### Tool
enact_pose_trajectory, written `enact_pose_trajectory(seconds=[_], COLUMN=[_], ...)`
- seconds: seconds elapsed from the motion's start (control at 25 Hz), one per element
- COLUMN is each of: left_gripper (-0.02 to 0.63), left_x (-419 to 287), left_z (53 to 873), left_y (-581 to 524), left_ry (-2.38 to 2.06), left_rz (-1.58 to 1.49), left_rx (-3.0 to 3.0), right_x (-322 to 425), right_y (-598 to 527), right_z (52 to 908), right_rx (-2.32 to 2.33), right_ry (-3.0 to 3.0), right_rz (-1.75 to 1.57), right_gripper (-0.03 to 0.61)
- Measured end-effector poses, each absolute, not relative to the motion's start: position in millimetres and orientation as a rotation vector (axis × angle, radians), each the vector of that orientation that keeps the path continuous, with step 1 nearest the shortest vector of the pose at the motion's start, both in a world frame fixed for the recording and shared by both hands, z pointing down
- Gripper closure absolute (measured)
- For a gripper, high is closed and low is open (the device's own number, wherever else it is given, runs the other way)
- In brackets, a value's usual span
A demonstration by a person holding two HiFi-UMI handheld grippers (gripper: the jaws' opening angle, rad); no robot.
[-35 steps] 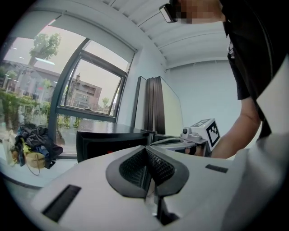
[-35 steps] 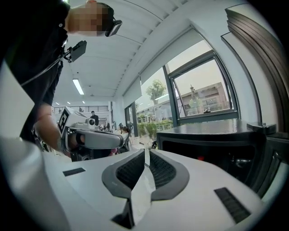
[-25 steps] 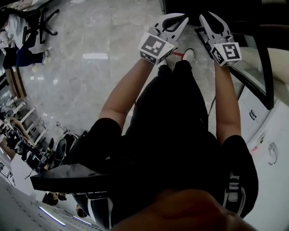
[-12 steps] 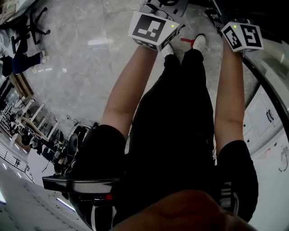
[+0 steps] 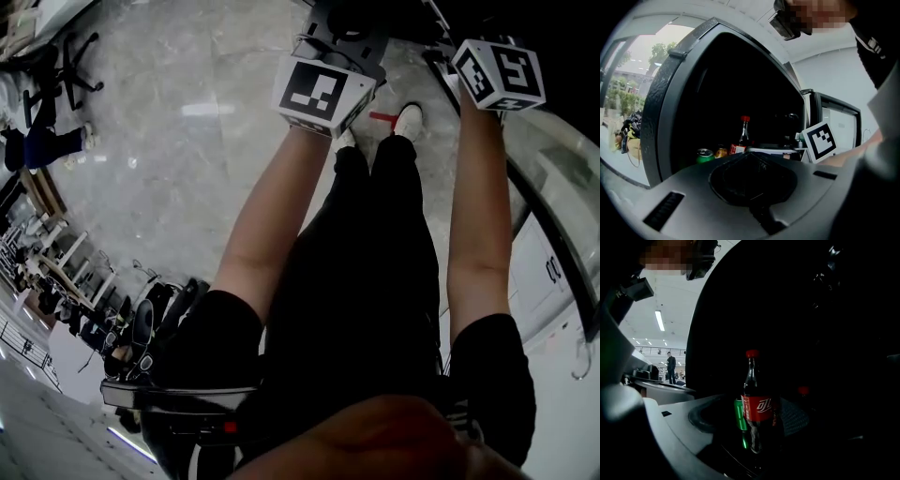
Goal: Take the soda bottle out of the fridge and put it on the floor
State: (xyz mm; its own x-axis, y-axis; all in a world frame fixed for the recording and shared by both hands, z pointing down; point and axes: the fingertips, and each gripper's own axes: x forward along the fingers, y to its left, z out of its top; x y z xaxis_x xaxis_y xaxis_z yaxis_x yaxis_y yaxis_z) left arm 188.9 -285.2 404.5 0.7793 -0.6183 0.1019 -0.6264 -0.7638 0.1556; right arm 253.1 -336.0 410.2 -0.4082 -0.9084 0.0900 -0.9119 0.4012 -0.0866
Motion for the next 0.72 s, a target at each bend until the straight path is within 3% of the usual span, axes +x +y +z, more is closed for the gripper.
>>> enact_pose_trajectory(seconds=[0.72], left_gripper=[0.618], left_x=[188.2], left_z=[424.8], left_y=[-300.8], left_ry=[-1.014], left_rz=[0.087], left_rx=[2.747], right_x=[235.3], right_y=[-387.8], right_z=[432.7], right_rx=[1.616], right_ry=[-2.584], right_rz=[0.141], right_gripper=[0.245])
